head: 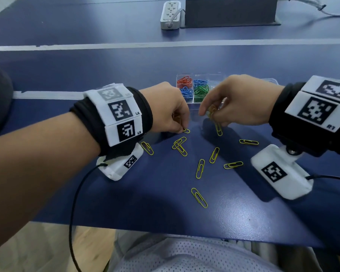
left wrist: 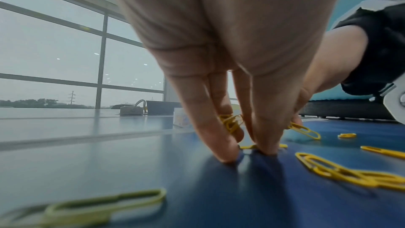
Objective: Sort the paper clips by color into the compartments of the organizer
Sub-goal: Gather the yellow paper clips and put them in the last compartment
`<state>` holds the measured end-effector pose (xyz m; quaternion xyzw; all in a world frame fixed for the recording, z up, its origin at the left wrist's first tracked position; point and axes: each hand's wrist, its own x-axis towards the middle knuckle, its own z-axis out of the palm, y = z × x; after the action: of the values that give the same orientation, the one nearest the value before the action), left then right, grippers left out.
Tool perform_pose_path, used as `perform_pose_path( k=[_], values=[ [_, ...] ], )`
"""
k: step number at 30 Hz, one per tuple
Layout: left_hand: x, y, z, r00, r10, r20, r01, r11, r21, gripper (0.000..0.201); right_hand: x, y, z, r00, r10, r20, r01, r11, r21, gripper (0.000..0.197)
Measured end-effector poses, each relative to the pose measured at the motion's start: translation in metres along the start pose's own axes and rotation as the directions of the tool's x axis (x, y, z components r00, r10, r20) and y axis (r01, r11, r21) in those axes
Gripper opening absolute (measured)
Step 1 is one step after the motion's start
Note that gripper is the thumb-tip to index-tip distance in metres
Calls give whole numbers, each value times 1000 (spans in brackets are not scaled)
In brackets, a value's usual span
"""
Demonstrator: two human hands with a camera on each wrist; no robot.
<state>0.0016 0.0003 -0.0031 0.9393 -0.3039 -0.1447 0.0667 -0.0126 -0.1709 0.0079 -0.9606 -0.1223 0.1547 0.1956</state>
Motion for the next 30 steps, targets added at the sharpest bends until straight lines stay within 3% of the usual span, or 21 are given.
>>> perform_pose_path(
  k=[6, 12, 16, 20, 22, 24, 27, 30],
  values=[
    [-1, 4, 2, 999, -8, -48, 11, 998, 64, 12, 4, 1, 0, 996, 31, 84, -48, 975, 215, 25],
    [-6, 0, -1, 986, -144, -79, 138, 988, -75, 24, 6, -7, 2, 990, 7, 143, -46, 962, 270, 33],
    [-14, -13, -6, 959, -282, -4, 272, 927, -258, 18, 7, -24, 11, 986, -63, 158, 38, 987, 155, 34],
    [-26, -24, -6, 939, -327, 102, 340, 849, -405, 12, 7, -43, 23, 979, -159, 124, 161, 987, -6, 25],
    [-32, -31, -5, 937, -336, 99, 350, 878, -327, 8, 3, -51, 28, 961, -242, 134, 259, 957, -129, 18],
    [-38, -38, -2, 940, -334, 73, 341, 926, -162, 21, 0, -57, 32, 934, -295, 204, 342, 904, -257, 27],
    [-42, -44, 1, 952, -301, 58, 304, 952, -43, 36, -2, -64, 32, 921, -282, 268, 367, 857, -362, 36],
    [-42, -48, 0, 959, -280, 40, 281, 960, -11, 33, -5, -68, 29, 919, -286, 272, 375, 846, -378, 26]
  ],
)
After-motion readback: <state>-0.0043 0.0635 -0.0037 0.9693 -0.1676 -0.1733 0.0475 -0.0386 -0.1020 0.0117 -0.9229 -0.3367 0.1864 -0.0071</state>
